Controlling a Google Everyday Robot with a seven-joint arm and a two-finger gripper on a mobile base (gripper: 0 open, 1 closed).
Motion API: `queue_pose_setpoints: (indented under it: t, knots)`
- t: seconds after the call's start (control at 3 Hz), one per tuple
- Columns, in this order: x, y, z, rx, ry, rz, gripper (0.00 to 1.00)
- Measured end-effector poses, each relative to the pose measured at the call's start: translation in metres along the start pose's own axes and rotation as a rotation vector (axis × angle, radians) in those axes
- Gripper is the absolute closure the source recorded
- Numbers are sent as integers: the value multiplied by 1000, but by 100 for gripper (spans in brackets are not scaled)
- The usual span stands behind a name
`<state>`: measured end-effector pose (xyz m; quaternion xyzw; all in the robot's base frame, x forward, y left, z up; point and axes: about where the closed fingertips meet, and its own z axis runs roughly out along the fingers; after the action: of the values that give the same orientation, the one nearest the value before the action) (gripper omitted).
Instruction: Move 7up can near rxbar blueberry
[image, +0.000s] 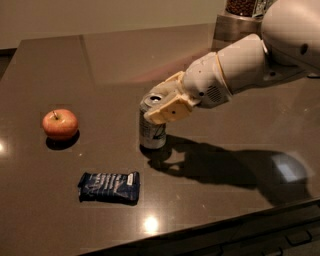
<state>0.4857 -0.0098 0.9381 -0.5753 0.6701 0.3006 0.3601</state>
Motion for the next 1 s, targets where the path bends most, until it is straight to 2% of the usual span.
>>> queue_pose_setpoints:
  t: [0.33, 0.67, 1.0]
  knots:
    - [-2, 23, 6, -62, -19, -18, 100]
    - [-5, 42, 11, -101, -40, -59, 100]
    - [-6, 54, 17, -112, -46, -108, 82]
